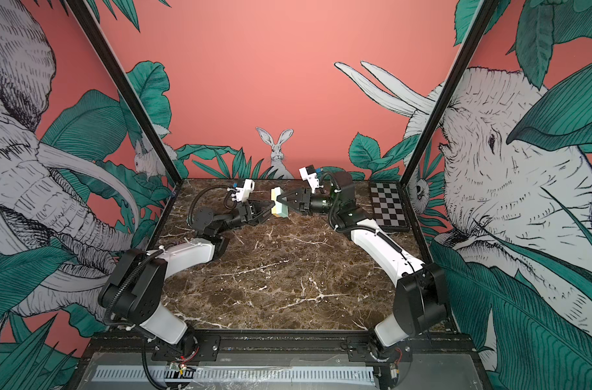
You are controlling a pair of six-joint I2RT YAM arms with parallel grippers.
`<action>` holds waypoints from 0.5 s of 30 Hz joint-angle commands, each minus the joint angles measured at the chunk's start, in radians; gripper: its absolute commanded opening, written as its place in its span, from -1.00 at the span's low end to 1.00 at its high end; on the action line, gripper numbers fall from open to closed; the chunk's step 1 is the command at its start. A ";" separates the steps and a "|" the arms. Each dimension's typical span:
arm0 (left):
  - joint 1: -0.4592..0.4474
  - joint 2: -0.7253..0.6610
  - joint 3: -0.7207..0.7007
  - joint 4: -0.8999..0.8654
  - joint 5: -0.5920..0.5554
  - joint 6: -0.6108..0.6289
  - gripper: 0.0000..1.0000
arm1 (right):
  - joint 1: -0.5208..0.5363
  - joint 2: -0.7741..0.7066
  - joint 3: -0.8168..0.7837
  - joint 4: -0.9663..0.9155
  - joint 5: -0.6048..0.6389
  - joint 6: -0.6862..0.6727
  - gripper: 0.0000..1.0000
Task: Take the rings out of the lift-off lid box
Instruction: Open the lid on the jewelry box.
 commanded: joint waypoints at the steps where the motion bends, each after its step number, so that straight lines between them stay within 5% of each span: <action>1: -0.004 -0.005 0.024 0.058 0.012 0.002 -0.17 | -0.024 -0.002 -0.011 0.098 -0.036 0.100 -0.01; 15: -0.004 -0.002 0.028 0.057 0.000 0.000 -0.24 | -0.039 -0.022 0.018 0.043 -0.056 0.071 0.01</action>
